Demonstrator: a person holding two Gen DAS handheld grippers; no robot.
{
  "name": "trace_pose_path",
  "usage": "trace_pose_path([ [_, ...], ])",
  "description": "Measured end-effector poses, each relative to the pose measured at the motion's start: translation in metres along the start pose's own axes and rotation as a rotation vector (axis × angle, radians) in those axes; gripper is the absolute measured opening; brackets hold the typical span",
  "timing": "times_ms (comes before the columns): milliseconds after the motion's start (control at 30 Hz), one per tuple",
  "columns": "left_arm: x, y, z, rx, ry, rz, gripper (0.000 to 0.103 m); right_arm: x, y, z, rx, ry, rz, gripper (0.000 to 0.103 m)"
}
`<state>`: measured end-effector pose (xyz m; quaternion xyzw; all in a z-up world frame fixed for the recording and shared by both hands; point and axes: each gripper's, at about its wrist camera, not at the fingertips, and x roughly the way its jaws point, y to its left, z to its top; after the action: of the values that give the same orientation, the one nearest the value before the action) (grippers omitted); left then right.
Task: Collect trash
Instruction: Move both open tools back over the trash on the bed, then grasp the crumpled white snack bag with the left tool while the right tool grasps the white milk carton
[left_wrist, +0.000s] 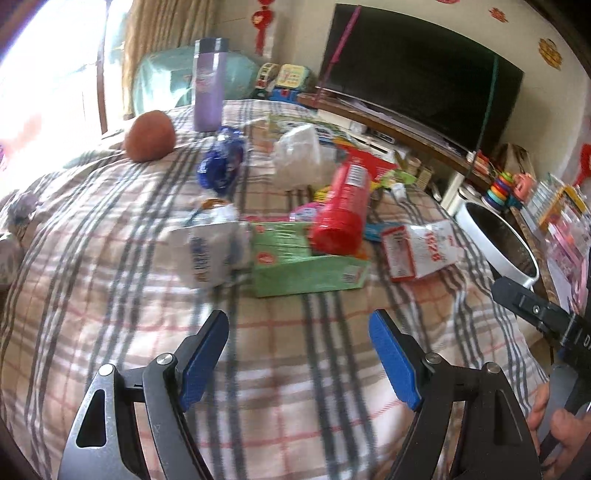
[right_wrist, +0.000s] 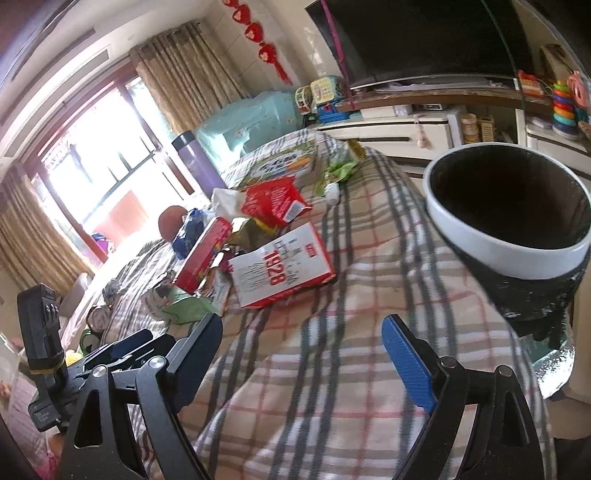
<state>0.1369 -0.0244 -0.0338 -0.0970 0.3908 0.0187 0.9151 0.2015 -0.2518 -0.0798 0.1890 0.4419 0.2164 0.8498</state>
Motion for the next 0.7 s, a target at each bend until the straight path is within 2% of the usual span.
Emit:
trace_pose_path([
  [433,0.005,0.049,0.020,-0.081,0.001,0.046,0.078,0.024,0.036,-0.003,-0.085,0.046,0.046,0.090],
  [700,0.020,0.060,0.035,-0.090,0.009,0.034,0.080,0.039,0.032,0.006,-0.096,0.057,0.004,0.090],
])
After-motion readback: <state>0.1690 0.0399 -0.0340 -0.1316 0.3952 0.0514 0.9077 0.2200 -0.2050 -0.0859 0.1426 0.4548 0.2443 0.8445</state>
